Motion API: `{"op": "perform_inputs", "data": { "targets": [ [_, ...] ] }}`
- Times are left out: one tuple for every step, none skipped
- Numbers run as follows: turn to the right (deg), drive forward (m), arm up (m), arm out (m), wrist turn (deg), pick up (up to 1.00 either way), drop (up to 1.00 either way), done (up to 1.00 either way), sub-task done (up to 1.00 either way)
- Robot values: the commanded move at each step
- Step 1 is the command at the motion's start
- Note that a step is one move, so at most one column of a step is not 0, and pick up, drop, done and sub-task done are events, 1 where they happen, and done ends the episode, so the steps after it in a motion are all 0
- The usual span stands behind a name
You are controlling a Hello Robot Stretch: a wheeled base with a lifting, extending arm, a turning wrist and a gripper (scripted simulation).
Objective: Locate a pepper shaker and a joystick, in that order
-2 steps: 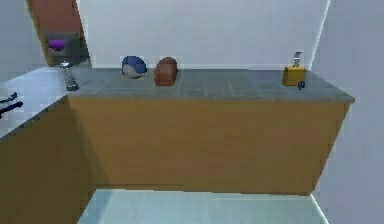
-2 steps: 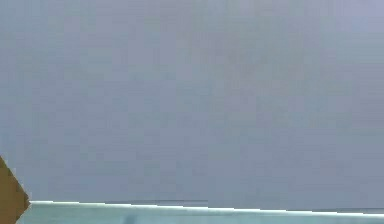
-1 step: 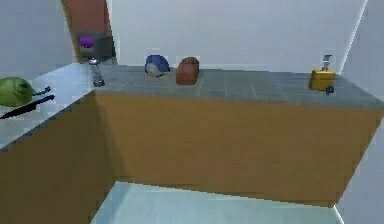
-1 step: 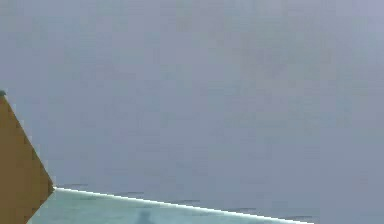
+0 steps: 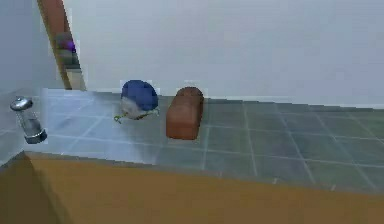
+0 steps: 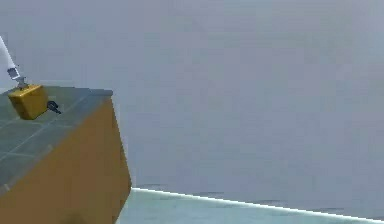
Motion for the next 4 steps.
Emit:
{"op": "perform_inputs", "data": {
  "targets": [
    [-39.0, 0.0, 0.0, 0.0, 0.0, 0.0, 0.0, 0.0, 0.0],
    [0.0, 0.0, 0.0, 0.0, 0.0, 0.0, 0.0, 0.0, 1.0],
    [-45.0, 0.0, 0.0, 0.0, 0.0, 0.0, 0.0, 0.0, 0.0],
    [-45.0, 0.0, 0.0, 0.0, 0.0, 0.0, 0.0, 0.0, 0.0]
  ]
}}
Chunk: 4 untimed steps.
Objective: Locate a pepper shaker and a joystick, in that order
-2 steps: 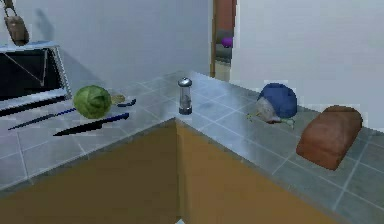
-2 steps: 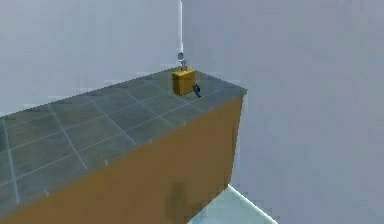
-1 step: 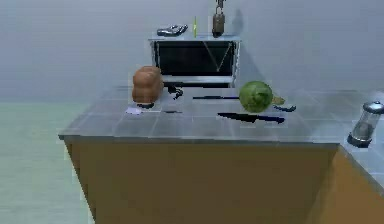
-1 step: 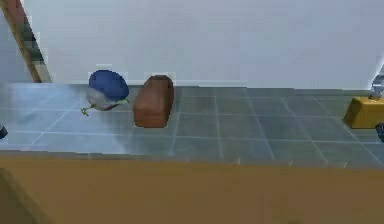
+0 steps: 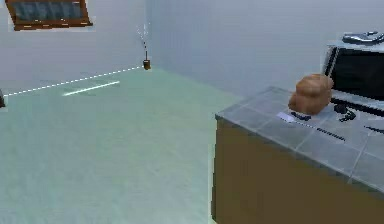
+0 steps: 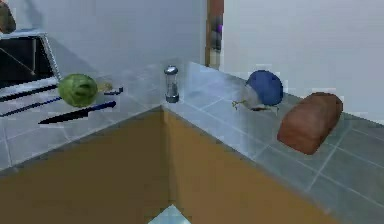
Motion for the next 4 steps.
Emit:
{"op": "perform_inputs", "data": {
  "targets": [
    [-27.0, 0.0, 0.0, 0.0, 0.0, 0.0, 0.0, 0.0, 0.0],
    [0.0, 0.95, 0.0, 0.0, 0.0, 0.0, 0.0, 0.0, 0.0],
    [21.0, 0.0, 0.0, 0.0, 0.0, 0.0, 0.0, 0.0, 0.0],
    [0.0, 0.45, 0.0, 0.0, 0.0, 0.0, 0.0, 0.0, 0.0]
  ]
}}
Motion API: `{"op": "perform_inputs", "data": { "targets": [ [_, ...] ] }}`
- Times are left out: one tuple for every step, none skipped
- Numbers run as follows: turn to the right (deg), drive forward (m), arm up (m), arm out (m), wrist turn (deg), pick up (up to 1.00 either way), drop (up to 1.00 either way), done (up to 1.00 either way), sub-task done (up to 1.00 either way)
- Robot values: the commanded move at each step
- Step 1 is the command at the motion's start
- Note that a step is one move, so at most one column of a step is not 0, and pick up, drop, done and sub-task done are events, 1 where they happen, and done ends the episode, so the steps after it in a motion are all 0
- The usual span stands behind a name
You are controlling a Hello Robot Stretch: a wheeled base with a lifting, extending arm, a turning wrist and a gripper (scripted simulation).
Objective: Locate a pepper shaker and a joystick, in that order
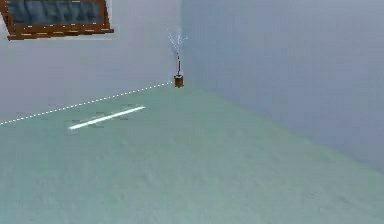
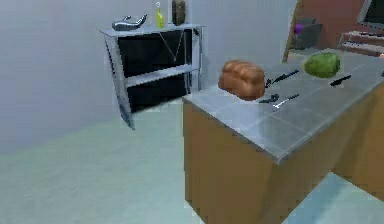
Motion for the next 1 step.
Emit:
{"op": "perform_inputs", "data": {
  "targets": [
    [45.0, 0.0, 0.0, 0.0, 0.0, 0.0, 0.0, 0.0, 0.0]
  ]
}}
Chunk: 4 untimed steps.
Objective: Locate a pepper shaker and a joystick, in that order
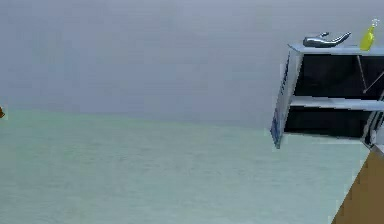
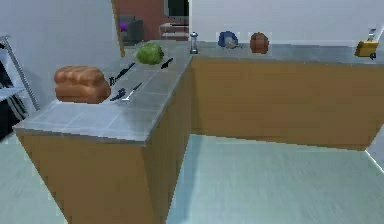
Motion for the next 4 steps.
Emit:
{"op": "perform_inputs", "data": {
  "targets": [
    [6.0, 0.0, 0.0, 0.0, 0.0, 0.0, 0.0, 0.0, 0.0],
    [0.0, 1.0, 0.0, 0.0, 0.0, 0.0, 0.0, 0.0, 0.0],
    [45.0, 0.0, 0.0, 0.0, 0.0, 0.0, 0.0, 0.0, 0.0],
    [12.0, 0.0, 0.0, 0.0, 0.0, 0.0, 0.0, 0.0, 0.0]
  ]
}}
